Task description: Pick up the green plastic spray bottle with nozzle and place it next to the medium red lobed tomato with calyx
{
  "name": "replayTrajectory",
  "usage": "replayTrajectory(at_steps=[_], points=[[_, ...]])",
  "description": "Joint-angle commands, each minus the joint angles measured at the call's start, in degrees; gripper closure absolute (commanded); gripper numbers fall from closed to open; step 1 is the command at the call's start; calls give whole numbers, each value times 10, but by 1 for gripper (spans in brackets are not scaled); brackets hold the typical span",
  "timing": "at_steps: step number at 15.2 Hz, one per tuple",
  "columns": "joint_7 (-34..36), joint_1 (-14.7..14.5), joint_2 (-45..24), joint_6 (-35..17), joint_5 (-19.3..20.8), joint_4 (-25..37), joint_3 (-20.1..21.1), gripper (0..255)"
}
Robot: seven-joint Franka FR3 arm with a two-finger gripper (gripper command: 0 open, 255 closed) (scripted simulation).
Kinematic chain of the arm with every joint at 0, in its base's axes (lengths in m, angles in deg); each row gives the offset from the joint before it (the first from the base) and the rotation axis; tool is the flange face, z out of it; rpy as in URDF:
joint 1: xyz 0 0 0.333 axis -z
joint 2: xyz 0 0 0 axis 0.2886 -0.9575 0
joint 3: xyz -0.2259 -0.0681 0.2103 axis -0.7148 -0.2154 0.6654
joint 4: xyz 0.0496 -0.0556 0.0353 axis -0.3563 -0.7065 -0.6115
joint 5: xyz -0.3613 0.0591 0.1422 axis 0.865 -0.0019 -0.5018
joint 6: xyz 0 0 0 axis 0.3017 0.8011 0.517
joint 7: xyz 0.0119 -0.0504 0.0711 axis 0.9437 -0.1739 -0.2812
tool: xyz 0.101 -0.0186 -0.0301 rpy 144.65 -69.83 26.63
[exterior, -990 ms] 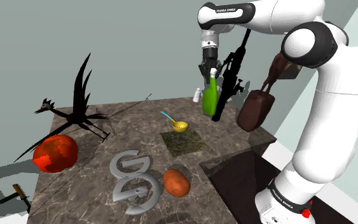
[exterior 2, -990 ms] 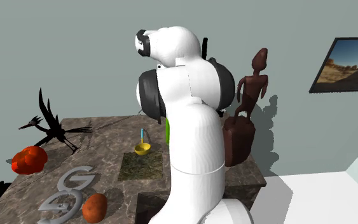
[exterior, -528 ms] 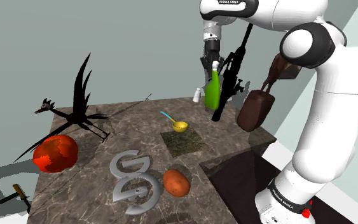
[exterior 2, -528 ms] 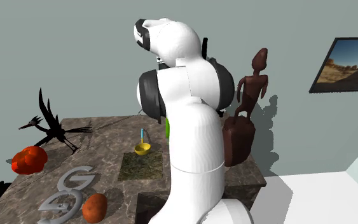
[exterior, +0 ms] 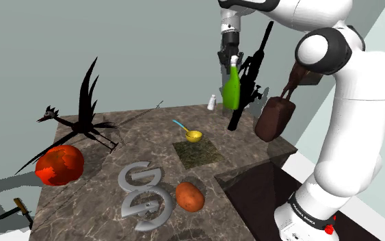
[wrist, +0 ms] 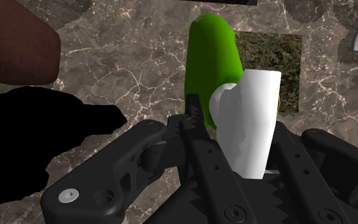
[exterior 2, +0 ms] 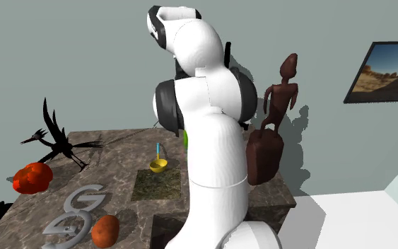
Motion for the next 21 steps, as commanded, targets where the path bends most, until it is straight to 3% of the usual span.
replayTrajectory(at_steps=[1,6,13,21], points=[[1,1,-5,18,-1,23,0,255],[3,4,-35,73,-4,107,0,255],[93,-57,45,-7,-31,-46,27,255],[193,-119,77,-72,-64,-128,64,255]])
